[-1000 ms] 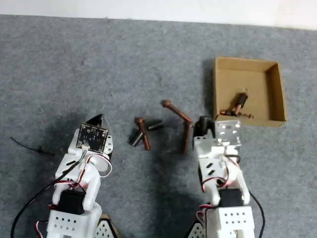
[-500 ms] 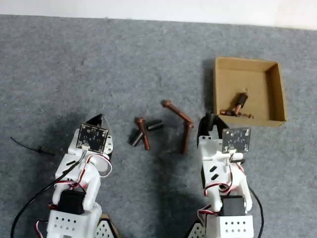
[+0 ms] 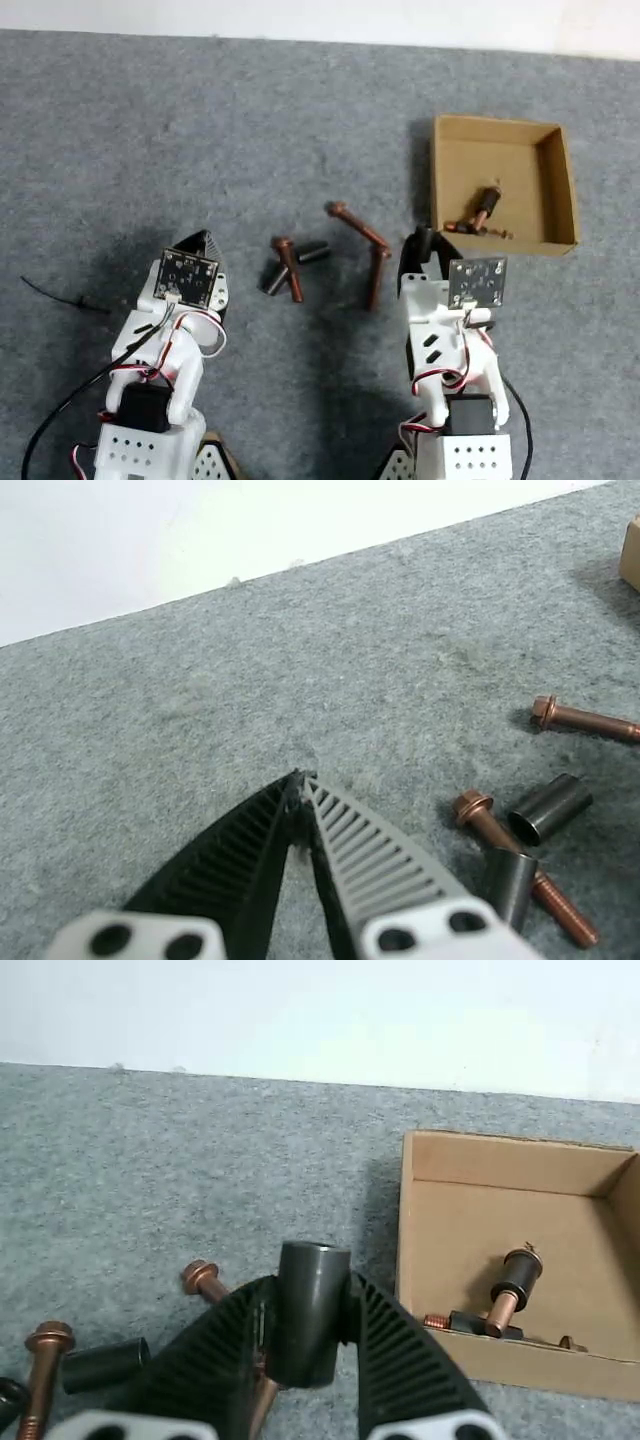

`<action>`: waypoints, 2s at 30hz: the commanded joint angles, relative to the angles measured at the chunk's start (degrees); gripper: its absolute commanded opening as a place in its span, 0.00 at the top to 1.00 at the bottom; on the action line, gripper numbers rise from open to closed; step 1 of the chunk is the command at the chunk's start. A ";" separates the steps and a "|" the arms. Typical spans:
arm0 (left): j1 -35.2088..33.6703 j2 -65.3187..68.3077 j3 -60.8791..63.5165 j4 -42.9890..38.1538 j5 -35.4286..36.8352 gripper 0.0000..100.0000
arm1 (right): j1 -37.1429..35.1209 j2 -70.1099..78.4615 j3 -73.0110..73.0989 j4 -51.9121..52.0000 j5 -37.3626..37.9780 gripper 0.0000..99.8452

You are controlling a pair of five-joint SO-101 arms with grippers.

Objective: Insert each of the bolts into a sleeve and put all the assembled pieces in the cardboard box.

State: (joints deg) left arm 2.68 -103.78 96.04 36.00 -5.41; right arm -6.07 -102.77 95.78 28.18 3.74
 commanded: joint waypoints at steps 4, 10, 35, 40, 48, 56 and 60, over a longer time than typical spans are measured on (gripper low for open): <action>-0.40 -0.57 1.10 -1.14 -0.26 0.99 | 0.04 -0.31 3.65 -2.07 -0.09 1.00; -0.40 -0.57 1.10 -1.14 -0.26 0.99 | 0.04 -0.31 3.65 -2.07 -0.09 1.00; -0.40 -0.57 1.10 -1.14 -0.26 0.99 | 0.04 -0.22 3.74 -2.07 0.00 1.00; -0.40 -0.57 1.10 -1.14 -0.26 0.99 | 0.04 -0.22 3.82 -2.07 0.00 0.99; -0.40 -0.57 1.10 -1.05 -0.26 0.99 | -0.04 0.22 5.85 -4.88 0.00 0.99; -0.40 -0.57 1.10 -1.14 -0.26 0.99 | -0.04 0.04 5.85 -4.88 0.00 0.99; -0.40 -0.57 1.10 -1.14 -0.26 0.99 | 0.04 0.04 5.93 -4.88 0.00 0.99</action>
State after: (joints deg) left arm 2.68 -103.78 96.04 36.00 -5.41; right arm -6.07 -102.77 95.78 25.01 3.74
